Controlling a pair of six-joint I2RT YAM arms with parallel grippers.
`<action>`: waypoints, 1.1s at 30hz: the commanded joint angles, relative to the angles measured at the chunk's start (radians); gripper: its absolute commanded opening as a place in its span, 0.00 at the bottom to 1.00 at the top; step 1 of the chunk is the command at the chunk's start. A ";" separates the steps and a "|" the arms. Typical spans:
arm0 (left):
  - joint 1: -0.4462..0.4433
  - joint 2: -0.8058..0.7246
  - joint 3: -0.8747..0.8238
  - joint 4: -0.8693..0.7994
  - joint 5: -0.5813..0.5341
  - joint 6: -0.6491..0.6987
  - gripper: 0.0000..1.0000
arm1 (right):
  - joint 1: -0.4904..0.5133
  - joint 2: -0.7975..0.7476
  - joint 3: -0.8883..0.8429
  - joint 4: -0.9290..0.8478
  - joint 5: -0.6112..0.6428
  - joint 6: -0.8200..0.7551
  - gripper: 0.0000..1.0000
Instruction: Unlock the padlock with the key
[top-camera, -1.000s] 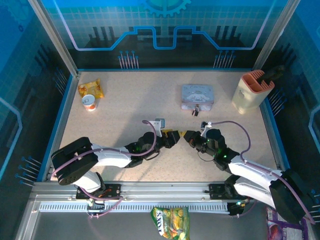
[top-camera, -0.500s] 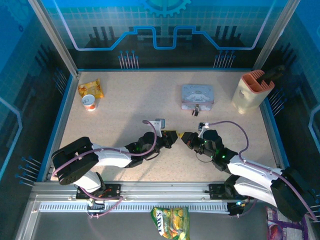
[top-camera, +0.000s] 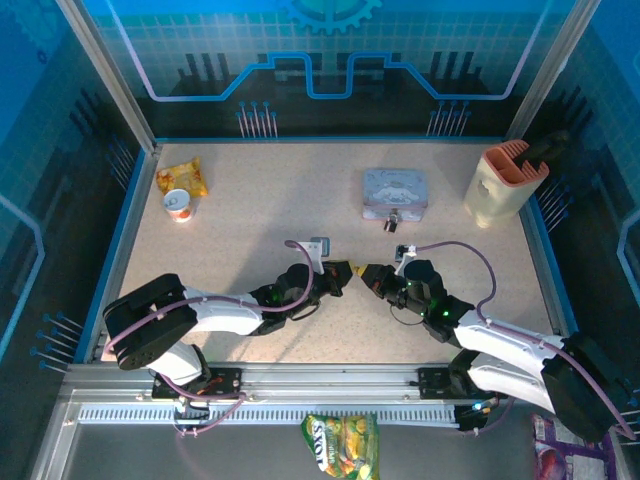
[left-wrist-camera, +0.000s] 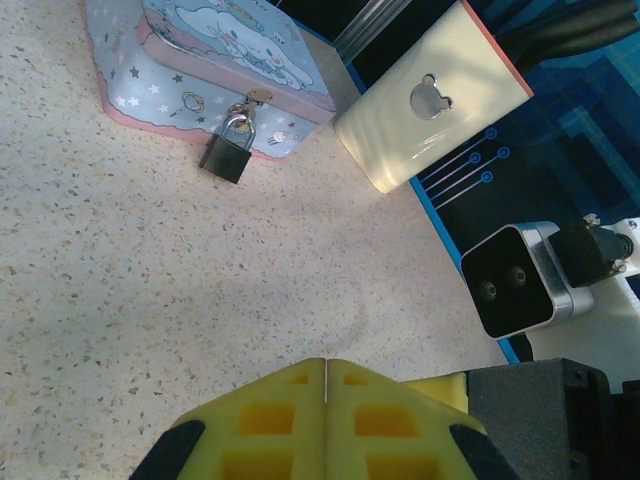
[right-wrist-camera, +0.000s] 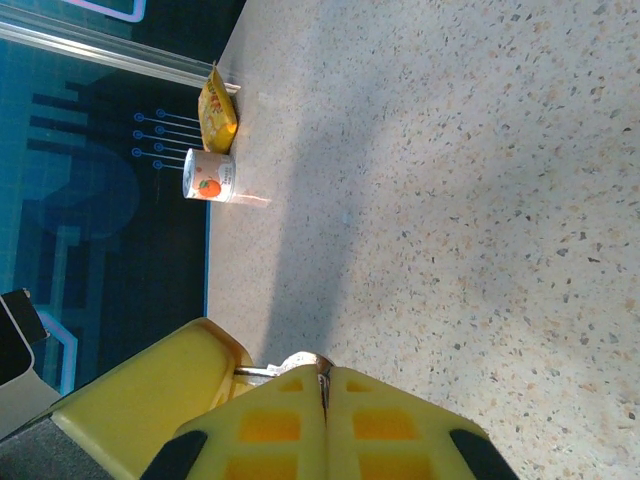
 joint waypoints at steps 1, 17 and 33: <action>0.007 0.001 0.002 0.037 -0.006 -0.001 0.00 | 0.018 -0.001 0.044 0.007 0.014 -0.032 0.04; 0.111 -0.080 -0.101 0.206 0.145 -0.036 0.00 | -0.168 0.035 -0.012 0.355 -0.353 -0.354 0.46; 0.160 -0.110 -0.121 0.338 0.331 -0.043 0.00 | -0.198 0.102 -0.031 0.540 -0.481 -0.352 0.45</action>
